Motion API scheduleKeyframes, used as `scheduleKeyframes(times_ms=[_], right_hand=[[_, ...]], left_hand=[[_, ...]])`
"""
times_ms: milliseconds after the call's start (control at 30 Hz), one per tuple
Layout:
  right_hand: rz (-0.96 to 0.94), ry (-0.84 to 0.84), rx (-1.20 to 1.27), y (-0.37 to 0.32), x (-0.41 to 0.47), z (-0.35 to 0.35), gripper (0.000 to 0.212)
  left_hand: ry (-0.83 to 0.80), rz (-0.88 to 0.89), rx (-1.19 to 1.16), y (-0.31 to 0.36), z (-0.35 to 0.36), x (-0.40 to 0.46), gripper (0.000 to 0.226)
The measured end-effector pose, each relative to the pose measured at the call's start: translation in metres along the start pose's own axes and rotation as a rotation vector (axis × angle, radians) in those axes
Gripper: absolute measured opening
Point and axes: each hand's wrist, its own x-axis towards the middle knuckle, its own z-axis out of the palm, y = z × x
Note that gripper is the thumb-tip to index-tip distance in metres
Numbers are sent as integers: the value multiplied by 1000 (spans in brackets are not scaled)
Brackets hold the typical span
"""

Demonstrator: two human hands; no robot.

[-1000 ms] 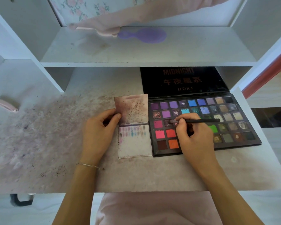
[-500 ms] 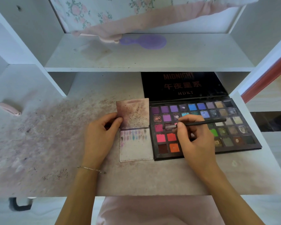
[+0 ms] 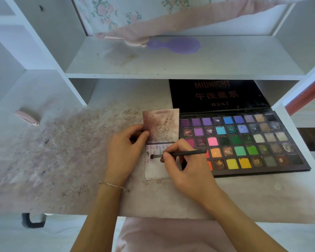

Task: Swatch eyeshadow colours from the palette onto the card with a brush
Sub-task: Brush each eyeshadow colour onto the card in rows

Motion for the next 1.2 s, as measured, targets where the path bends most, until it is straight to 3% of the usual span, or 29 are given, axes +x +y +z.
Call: scheduleKeyframes(times_ms=[500, 1200], right_hand=[[-30, -52, -167, 2, 0, 2, 9], [-2, -76, -180, 0, 0, 0, 12]], left_hand=[[10, -9, 13, -2, 0, 0, 14], [16, 0, 24, -1, 0, 0, 15]])
